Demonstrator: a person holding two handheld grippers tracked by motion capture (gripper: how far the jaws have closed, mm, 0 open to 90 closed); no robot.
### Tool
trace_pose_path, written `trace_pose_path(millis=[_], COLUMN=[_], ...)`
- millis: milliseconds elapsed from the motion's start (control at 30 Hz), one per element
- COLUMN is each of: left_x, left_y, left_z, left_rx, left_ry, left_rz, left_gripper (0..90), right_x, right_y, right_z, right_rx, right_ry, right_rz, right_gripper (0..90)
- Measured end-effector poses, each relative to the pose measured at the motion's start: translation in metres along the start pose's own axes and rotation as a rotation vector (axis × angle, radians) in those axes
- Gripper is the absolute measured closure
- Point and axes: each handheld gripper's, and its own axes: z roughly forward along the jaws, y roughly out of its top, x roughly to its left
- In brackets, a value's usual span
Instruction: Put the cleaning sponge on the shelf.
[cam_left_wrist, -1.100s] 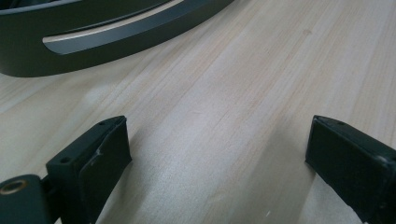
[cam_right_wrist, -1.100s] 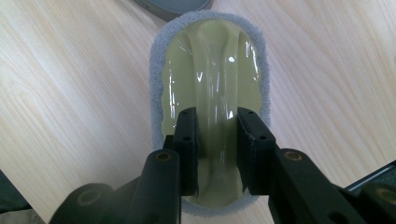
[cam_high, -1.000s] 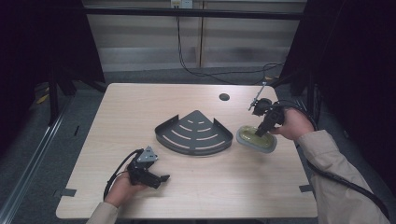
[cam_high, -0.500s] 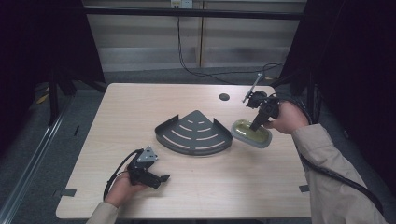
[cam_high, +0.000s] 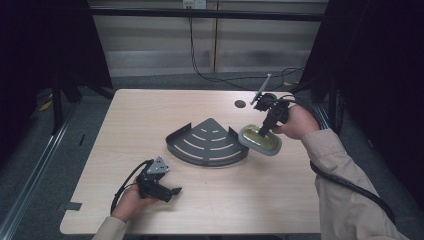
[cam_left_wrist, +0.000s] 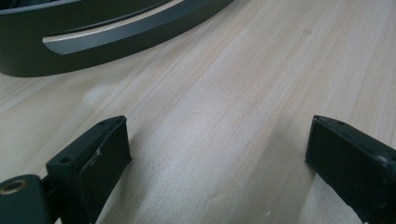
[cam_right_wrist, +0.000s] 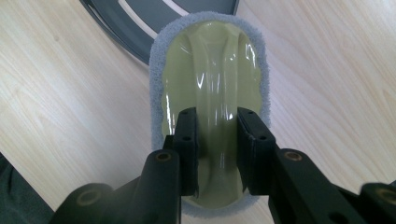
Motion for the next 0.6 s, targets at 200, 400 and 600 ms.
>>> trace_pose_path(millis=[200,400,600], left_x=[0.0,0.0,0.0], left_y=[0.0,0.0,0.0], left_z=[0.0,0.0,0.0], left_rx=[0.002,0.002,0.002], left_ry=[-0.001,-0.002,-0.003], left_rz=[0.001,0.002,0.003], left_gripper=[5.8,5.6,5.5], right_x=[0.007,0.011,0.014], right_y=[0.016,0.028,0.036], right_z=[0.004,0.006,0.008], right_rx=[0.012,0.017,0.014], right_ry=[0.0,0.01,0.013], right_rz=[0.019,0.033,0.062], right_gripper=[71.7,71.6,71.6])
